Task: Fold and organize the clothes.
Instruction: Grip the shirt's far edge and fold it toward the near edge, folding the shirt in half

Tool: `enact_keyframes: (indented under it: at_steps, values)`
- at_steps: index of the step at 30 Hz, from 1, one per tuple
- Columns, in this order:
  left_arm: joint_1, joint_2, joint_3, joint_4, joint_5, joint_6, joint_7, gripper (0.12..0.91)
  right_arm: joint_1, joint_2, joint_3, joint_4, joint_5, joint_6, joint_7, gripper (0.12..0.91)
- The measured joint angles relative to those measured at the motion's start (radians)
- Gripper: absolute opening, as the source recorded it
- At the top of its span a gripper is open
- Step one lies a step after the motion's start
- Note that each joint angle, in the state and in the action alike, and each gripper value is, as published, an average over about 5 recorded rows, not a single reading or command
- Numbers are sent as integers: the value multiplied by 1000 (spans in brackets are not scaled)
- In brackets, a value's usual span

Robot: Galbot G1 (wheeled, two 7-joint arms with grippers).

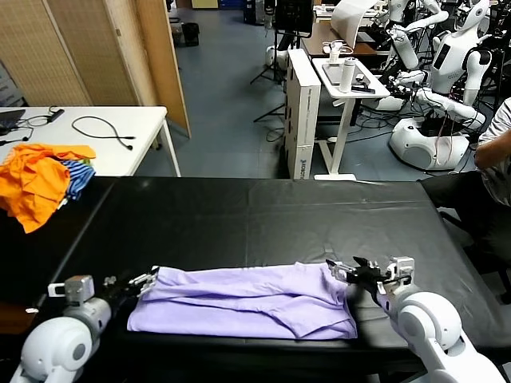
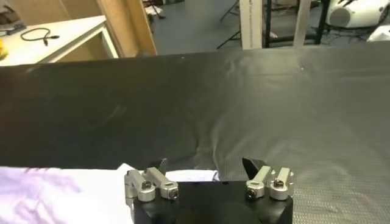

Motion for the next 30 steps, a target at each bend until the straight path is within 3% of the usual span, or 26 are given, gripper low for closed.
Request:
enact_keyframes:
  at_steps: [6,10,14,23,26,30]
  values:
    - [0,-2,2,15,3,-3,30,894,2,5,-2,-8,-1,0,-1,754]
    - [-3,-8,9,16,3,-7,43,833,0,9,-4,-10,-2,0,-3,736]
    - [-8,-17,22,17,6,-9,46,695,-4,13,-5,-10,-3,0,-6,636]
    - [2,-14,34,20,31,-10,67,191,-24,28,3,5,-18,0,11,159]
    - [-1,-13,41,21,51,-15,69,146,-32,39,9,11,-26,1,44,142]
    - [-12,-15,50,32,115,-38,76,146,-42,58,18,15,-37,28,85,140]
